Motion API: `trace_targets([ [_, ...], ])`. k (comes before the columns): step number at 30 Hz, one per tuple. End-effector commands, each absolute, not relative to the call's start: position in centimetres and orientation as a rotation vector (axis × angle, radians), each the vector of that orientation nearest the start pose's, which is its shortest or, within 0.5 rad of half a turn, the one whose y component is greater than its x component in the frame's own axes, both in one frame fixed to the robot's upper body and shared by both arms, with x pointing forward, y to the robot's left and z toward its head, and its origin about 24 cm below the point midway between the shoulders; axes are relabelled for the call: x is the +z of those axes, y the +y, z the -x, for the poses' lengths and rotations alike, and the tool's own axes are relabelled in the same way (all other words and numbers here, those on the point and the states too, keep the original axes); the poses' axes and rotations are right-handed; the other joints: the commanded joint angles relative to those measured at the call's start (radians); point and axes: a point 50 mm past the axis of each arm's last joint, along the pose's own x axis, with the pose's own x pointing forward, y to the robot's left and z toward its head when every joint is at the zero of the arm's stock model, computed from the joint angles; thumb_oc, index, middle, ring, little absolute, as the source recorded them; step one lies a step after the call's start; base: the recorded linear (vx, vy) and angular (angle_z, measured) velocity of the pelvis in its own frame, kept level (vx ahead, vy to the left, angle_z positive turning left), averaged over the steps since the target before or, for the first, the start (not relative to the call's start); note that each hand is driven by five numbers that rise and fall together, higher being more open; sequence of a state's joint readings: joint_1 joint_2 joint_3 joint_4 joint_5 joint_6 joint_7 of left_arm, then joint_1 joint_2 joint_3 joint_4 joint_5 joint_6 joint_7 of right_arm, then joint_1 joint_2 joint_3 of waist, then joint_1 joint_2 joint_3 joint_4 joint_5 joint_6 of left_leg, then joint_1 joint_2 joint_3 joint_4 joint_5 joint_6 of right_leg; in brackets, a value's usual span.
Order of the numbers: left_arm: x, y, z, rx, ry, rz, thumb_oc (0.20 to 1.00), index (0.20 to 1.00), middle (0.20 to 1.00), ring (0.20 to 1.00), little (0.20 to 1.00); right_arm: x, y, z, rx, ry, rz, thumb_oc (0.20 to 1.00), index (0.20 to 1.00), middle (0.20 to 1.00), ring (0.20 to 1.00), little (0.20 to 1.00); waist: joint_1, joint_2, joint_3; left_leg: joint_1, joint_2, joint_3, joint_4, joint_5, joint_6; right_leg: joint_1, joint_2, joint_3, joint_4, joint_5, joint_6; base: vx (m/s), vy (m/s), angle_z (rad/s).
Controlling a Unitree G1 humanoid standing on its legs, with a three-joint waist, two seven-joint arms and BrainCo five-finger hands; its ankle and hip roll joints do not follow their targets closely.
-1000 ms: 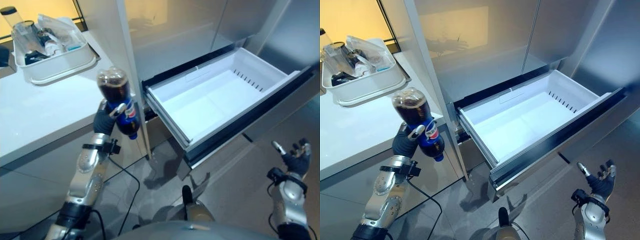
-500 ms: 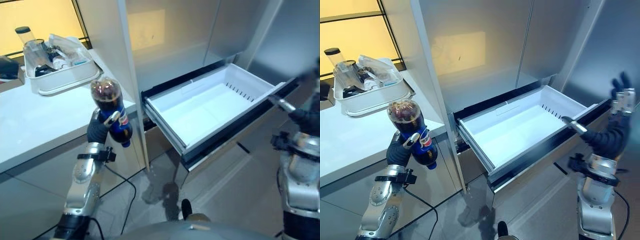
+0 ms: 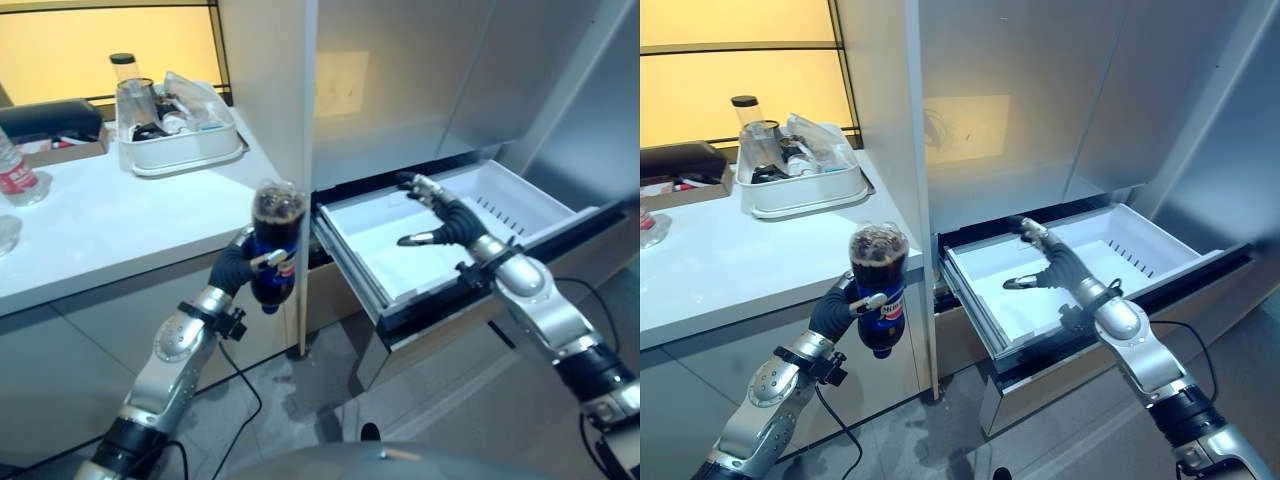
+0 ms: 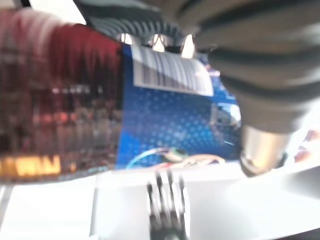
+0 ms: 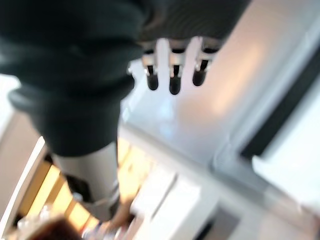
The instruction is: Take the drinks into the refrigerator
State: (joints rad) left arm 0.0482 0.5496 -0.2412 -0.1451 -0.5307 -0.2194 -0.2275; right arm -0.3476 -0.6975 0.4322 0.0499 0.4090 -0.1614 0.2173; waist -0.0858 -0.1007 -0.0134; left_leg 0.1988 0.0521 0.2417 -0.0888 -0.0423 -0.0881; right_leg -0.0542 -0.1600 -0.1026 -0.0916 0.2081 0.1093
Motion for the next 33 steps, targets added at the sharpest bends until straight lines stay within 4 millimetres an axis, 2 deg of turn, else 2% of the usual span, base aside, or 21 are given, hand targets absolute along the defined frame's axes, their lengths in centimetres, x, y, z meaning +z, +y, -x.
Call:
trace_targets([
  [1, 14.9, 14.9, -24.6, -0.623, -0.518, 0.076, 0.200, 0.200, 0.200, 0.200, 0.200, 13.6, -13.5, -31.3, 0.717, -0.263, 0.268, 1.000, 1.000, 1.000, 1.000, 1.000, 0.022, 0.013, -0.025, -0.108, -0.045, -0.130, 0.006, 0.017, 0.059, 0.104, 0.034, -0.096, 0.043, -0.134, 0.018, 0.00, 0.009, 0.13],
  [3, 14.9, 14.9, -24.6, -0.623, -0.521, 0.075, 0.200, 0.200, 0.200, 0.200, 0.200, 13.4, -12.9, -31.5, 0.732, -0.258, 0.264, 1.000, 1.000, 1.000, 1.000, 1.000, 0.024, 0.013, -0.026, -0.107, -0.046, -0.132, 0.007, 0.017, 0.059, 0.107, 0.033, -0.100, 0.043, -0.134, 0.017, 0.00, 0.006, 0.08],
  [8, 13.7, 15.4, -25.4, -0.531, -0.499, 0.032, 0.200, 0.200, 0.200, 0.200, 0.200, 10.8, -11.0, -32.1, 0.759, -0.165, 0.246, 1.000, 1.000, 1.000, 1.000, 1.000, 0.040, 0.017, -0.032, -0.101, -0.048, -0.142, 0.008, 0.015, 0.059, 0.120, 0.029, -0.110, 0.045, -0.139, 0.015, 0.01, 0.001, 0.11],
  [12, 13.4, 15.3, -25.6, -0.496, -0.496, 0.046, 0.200, 0.200, 0.200, 0.200, 0.200, 9.2, -10.1, -31.9, 0.762, -0.116, 0.193, 1.000, 1.000, 1.000, 1.000, 1.000, 0.046, 0.022, -0.034, -0.099, -0.049, -0.150, 0.009, 0.014, 0.059, 0.124, 0.028, -0.118, 0.047, -0.145, 0.014, 0.00, 0.000, 0.00],
  [15, 13.4, 14.9, -25.6, -0.499, -0.499, 0.069, 0.200, 0.200, 0.200, 0.200, 0.200, 8.8, -9.6, -31.5, 0.771, -0.116, 0.166, 1.000, 1.000, 1.000, 1.000, 1.000, 0.048, 0.025, -0.033, -0.100, -0.050, -0.154, 0.009, 0.014, 0.059, 0.127, 0.026, -0.124, 0.048, -0.147, 0.014, 0.00, -0.002, 0.02],
  [17, 13.4, 14.2, -25.7, -0.520, -0.502, 0.094, 0.200, 0.200, 0.200, 0.200, 0.200, 8.3, -8.8, -30.9, 0.789, -0.109, 0.102, 1.000, 1.000, 1.000, 1.000, 1.000, 0.050, 0.028, -0.031, -0.099, -0.049, -0.161, 0.009, 0.014, 0.061, 0.131, 0.024, -0.131, 0.050, -0.152, 0.013, 0.00, -0.007, 0.09],
  [22, 13.7, 13.3, -25.8, -0.536, -0.522, 0.122, 0.200, 0.200, 0.200, 0.200, 0.200, 7.7, -7.8, -30.1, 0.799, -0.098, 0.000, 1.000, 1.000, 1.000, 1.000, 1.000, 0.054, 0.031, -0.026, -0.100, -0.049, -0.171, 0.010, 0.015, 0.062, 0.138, 0.022, -0.143, 0.053, -0.160, 0.012, 0.01, -0.014, 0.13],
  [26, 13.7, 12.4, -26.0, -0.550, -0.519, 0.130, 0.200, 0.200, 0.200, 0.200, 0.200, 7.2, -7.2, -30.0, 0.802, -0.082, -0.001, 1.000, 1.000, 1.000, 1.000, 1.000, 0.055, 0.035, -0.027, -0.097, -0.048, -0.175, 0.011, 0.013, 0.062, 0.143, 0.023, -0.148, 0.054, -0.164, 0.010, 0.00, -0.004, 0.01],
  [33, 13.5, 10.7, -26.2, -0.607, -0.496, 0.190, 0.200, 0.200, 0.200, 0.200, 0.200, 8.5, -5.3, -30.4, 0.824, -0.125, -0.059, 1.000, 1.000, 1.000, 1.000, 1.000, 0.055, 0.038, -0.029, -0.092, -0.045, -0.178, 0.010, 0.011, 0.061, 0.152, 0.025, -0.151, 0.050, -0.169, 0.008, 0.00, 0.000, 0.00],
])
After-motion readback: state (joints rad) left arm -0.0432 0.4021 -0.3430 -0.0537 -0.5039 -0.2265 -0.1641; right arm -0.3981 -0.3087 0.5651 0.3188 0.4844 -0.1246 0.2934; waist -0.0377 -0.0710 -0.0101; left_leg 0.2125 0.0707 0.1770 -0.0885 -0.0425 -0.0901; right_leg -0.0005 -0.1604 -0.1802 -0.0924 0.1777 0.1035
